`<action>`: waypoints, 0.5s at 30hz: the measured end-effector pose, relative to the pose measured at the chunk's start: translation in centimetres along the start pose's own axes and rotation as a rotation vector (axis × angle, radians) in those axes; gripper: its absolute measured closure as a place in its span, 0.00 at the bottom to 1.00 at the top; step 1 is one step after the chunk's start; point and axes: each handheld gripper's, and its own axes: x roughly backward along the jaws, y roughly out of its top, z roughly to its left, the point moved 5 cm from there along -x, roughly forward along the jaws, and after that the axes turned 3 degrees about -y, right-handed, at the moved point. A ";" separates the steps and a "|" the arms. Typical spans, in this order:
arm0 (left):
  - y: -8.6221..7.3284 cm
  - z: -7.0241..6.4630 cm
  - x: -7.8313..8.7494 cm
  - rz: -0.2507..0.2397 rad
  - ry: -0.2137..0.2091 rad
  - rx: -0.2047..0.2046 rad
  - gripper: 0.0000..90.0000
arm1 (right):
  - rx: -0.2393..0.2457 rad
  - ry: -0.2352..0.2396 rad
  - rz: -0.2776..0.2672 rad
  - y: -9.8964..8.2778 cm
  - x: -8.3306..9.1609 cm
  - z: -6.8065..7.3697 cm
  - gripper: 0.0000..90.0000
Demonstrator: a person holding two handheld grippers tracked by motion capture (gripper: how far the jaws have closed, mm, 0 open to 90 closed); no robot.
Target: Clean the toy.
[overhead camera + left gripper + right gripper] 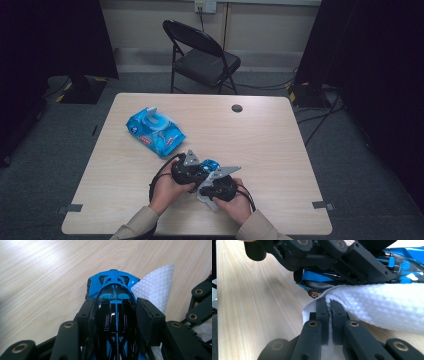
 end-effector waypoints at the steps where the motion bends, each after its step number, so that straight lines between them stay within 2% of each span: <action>1: 0.0 0.0 0.0 0.000 0.000 0.000 0.58 | -0.001 0.003 0.000 0.0 0.0 0.0 0.97; 15: 0.0 0.0 0.0 -0.001 0.002 0.001 0.58 | 0.014 0.036 -0.004 0.1 -0.6 1.0 0.97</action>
